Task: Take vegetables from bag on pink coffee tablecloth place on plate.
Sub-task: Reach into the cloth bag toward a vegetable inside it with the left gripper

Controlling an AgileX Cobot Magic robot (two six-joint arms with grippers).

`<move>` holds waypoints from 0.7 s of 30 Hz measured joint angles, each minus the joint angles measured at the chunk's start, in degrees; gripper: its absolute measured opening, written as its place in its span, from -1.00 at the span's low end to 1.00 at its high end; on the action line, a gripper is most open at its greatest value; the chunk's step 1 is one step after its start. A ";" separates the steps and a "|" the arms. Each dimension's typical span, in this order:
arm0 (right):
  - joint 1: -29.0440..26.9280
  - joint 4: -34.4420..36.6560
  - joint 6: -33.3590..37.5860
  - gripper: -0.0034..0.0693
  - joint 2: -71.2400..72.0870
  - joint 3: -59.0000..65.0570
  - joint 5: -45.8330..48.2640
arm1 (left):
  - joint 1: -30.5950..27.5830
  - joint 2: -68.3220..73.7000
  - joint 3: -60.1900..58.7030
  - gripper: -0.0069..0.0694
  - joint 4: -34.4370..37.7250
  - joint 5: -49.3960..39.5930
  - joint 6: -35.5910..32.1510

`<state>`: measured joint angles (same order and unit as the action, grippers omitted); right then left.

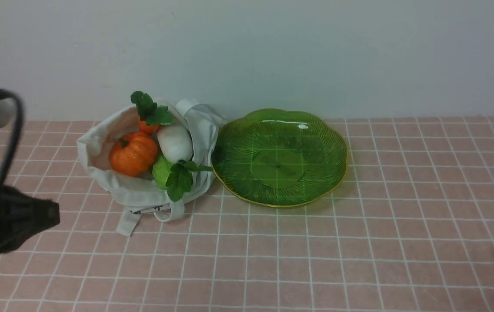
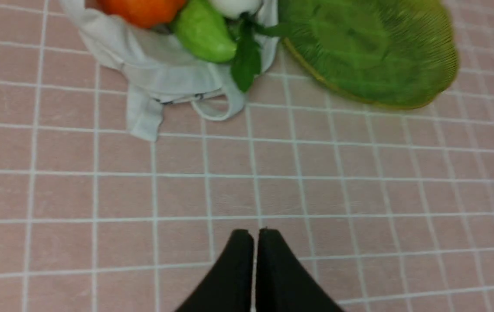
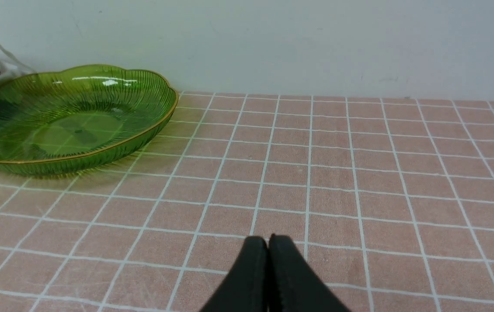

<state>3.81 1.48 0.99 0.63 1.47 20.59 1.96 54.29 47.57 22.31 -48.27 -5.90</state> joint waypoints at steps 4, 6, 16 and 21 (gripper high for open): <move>0.00 0.00 0.00 -0.95 0.00 0.00 0.00 | 0.00 12.35 8.10 -0.72 -0.93 -0.06 -3.57; 0.00 0.00 0.00 -0.95 0.00 0.00 0.00 | 0.00 14.84 9.82 -0.66 -0.94 -0.52 -4.11; 0.00 0.00 0.00 -0.95 0.00 0.00 0.00 | 5.95 38.35 27.24 0.19 -8.16 -2.47 -5.41; 0.00 0.00 0.00 -0.95 0.00 0.00 0.00 | 9.66 46.43 36.53 0.50 -16.42 -0.56 -4.36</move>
<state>3.81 1.48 0.99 0.63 1.47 20.59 11.62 100.72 84.10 5.89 -48.83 -10.26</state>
